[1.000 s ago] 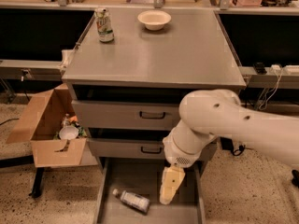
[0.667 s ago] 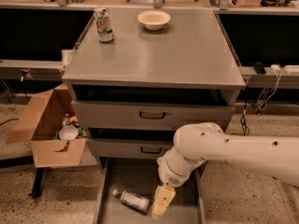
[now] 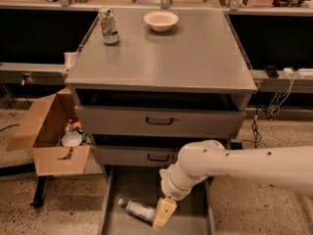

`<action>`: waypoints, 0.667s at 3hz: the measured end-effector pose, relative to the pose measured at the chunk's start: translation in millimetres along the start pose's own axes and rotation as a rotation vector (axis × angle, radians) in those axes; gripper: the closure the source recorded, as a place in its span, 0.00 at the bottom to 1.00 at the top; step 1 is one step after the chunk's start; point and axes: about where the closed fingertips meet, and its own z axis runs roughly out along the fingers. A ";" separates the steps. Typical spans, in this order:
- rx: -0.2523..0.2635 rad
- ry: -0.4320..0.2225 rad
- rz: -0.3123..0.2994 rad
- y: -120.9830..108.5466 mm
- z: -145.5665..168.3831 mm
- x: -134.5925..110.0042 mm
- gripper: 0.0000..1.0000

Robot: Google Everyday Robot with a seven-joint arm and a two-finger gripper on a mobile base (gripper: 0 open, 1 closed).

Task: Pick blue plastic bottle from bottom drawer and place on counter

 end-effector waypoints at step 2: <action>0.002 -0.094 0.021 -15.6 74.6 5.6 0.00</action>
Offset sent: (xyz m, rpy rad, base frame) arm 0.0115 0.0166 -0.0493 0.0597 -0.0141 -0.0129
